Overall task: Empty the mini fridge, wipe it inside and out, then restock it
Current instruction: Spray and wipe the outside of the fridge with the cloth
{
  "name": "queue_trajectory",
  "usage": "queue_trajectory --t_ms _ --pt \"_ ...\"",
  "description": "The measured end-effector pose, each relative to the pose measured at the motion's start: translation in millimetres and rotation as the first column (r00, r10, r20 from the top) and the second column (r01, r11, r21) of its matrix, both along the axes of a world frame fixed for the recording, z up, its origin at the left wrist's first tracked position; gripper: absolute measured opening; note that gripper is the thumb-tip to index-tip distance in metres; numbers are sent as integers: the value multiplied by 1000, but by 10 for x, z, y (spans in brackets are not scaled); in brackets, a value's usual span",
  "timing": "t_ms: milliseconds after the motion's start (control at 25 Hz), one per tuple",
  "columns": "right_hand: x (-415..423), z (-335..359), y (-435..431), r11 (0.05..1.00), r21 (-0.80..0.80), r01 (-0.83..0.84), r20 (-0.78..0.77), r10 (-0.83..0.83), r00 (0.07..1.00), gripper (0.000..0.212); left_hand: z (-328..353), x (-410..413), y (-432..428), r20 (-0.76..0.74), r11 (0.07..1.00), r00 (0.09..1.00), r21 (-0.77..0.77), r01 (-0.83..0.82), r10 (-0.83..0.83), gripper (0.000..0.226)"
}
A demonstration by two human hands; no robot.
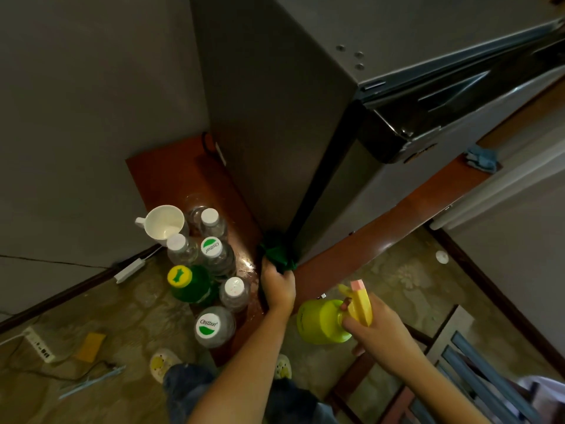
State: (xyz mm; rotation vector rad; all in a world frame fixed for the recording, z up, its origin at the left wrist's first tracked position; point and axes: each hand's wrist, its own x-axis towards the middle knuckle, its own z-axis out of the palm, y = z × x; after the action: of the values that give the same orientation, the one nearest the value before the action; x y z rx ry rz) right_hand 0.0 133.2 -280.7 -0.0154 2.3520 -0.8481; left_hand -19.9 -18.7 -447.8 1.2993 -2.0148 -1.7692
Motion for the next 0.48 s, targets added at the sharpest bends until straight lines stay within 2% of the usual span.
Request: queue_trajectory --t_ms 120,200,240,320,400,480 --pt "67 50 -16 999 -28 30 32 -29 999 19 185 4 -24 153 983 979 -104 155 -138 36" --pt "100 74 -12 999 -39 26 48 -24 999 20 317 13 -39 222 971 955 -92 219 -195 31" --pt "112 82 -16 999 -43 26 57 -24 998 21 366 -11 -81 233 981 955 -25 194 -183 32" --pt "134 79 -13 998 -57 34 56 -30 998 22 454 -73 -198 209 973 974 227 42 -91 32" --pt "144 73 13 995 -75 64 58 -59 997 20 663 -35 -196 139 897 990 434 -83 24 22" --pt "115 98 65 989 -105 100 65 -93 994 18 953 25 -115 54 843 992 523 -127 117 15"
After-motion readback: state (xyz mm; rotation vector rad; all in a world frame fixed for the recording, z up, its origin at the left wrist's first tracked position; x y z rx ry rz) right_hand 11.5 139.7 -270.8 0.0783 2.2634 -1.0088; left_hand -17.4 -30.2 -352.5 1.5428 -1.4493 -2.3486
